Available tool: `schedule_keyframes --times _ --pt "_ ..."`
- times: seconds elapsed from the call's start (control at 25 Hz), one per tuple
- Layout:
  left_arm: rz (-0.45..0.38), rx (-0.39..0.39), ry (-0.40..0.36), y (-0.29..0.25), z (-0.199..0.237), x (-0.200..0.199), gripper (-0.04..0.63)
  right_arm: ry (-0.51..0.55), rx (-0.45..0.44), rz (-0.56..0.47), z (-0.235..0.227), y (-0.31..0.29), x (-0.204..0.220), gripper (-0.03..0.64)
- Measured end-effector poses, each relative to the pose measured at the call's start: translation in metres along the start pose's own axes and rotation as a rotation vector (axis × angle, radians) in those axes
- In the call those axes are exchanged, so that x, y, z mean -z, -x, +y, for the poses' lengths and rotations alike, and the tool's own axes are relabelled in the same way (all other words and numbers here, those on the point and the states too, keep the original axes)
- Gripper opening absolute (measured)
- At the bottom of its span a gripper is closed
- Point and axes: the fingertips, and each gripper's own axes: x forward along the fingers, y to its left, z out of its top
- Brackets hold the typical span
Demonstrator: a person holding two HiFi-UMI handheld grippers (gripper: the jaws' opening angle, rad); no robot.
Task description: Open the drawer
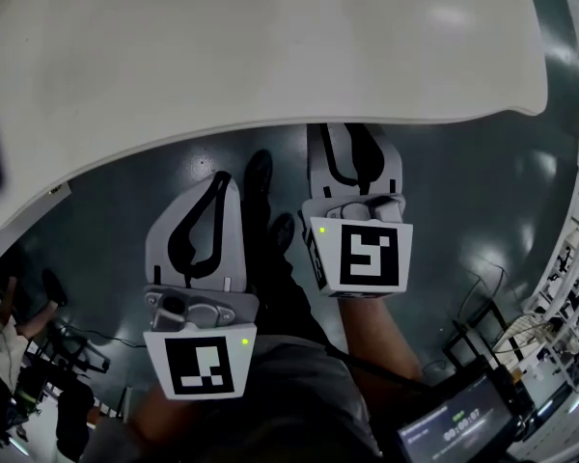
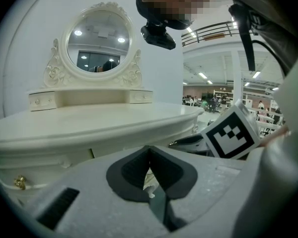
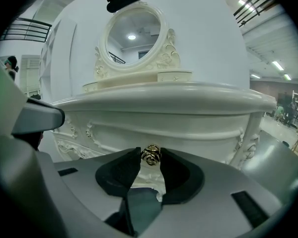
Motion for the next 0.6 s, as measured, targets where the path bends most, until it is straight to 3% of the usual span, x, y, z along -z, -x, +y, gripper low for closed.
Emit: schedule_keyframes --times 0.6 --pt "-0.009 0.000 0.000 0.005 -0.004 -0.001 0.015 0.020 -0.011 -0.038 0.002 0.011 0.004 0.125"
